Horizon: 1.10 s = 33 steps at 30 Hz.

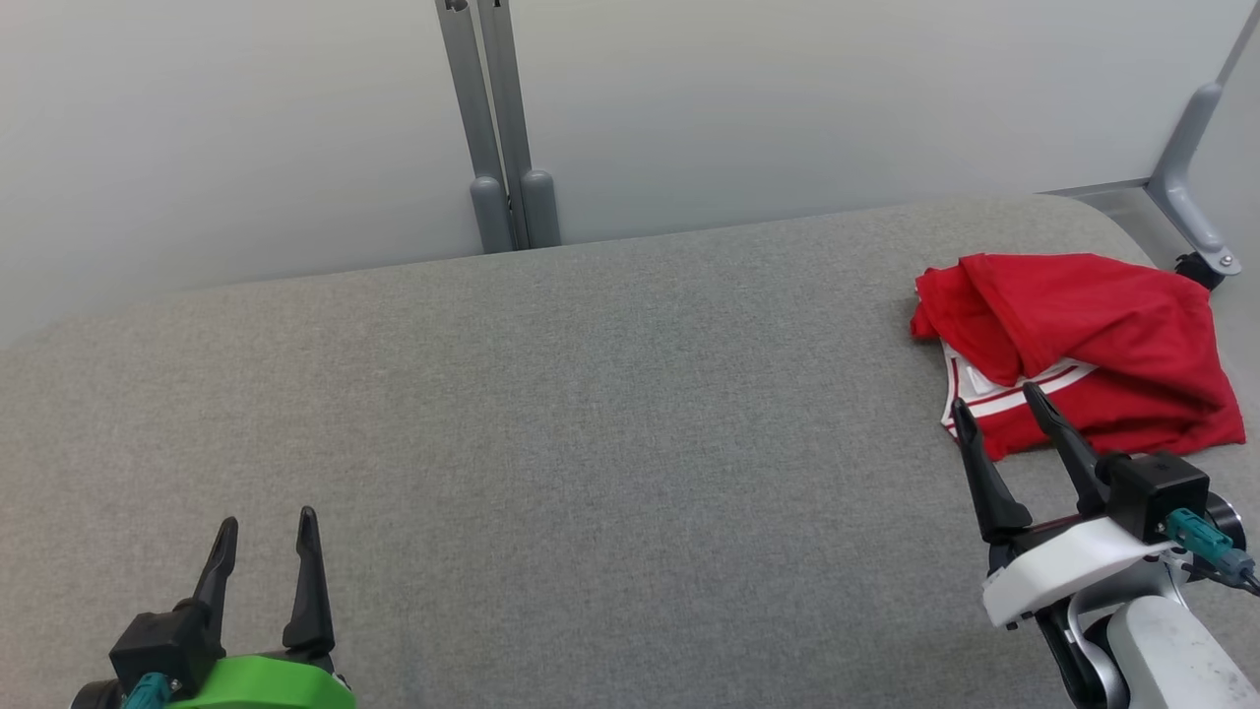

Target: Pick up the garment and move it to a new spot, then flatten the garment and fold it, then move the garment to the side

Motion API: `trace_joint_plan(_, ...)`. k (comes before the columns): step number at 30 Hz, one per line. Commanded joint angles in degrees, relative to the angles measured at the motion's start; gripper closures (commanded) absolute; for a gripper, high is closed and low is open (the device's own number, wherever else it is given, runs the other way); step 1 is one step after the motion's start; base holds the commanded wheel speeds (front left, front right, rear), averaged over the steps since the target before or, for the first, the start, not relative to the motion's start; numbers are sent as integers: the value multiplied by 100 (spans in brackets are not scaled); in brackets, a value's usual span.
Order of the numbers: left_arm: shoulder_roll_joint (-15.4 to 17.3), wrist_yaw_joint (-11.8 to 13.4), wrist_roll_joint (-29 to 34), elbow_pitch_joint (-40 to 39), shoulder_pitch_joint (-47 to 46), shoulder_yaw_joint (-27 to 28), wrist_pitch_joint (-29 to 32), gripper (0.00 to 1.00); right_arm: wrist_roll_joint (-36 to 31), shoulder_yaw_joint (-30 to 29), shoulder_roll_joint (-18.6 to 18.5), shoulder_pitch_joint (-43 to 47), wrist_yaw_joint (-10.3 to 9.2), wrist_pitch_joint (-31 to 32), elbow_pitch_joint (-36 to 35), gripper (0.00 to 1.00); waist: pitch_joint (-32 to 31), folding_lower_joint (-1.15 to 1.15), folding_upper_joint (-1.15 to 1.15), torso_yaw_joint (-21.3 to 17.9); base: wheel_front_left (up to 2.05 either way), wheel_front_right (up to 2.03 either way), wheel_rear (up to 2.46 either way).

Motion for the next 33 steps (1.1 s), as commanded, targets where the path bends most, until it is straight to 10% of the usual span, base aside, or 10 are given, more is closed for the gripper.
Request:
trace_joint_plan(1, -3, -22, 84, 8, -19, 22, -12, 0, 28, -20, 23, -39, -8, -14, 24, 0, -1, 0, 0, 6, 0, 0, 0)
trace_joint_plan(6, -23, -34, 62, 48, -63, 5, -12, 0, 59, -88, 86, -54, -8, -14, 59, 0, -3, 0, 0, 27, 0, 0, 0)
trace_joint_plan(7, -21, -18, 38, 41, -10, 0, 0, 100, 24, -78, 89, 0, 0, 0, 48, 100, -3, 0, 0, 27, 0, 0, 0)
trace_joint_plan(33, -94, -24, -2336, 75, -218, 109, 662, 100, 2243, -509, 461, 103, -1, 650, 70, 100, 67, 0, 0, 80, 0, 0, 0)
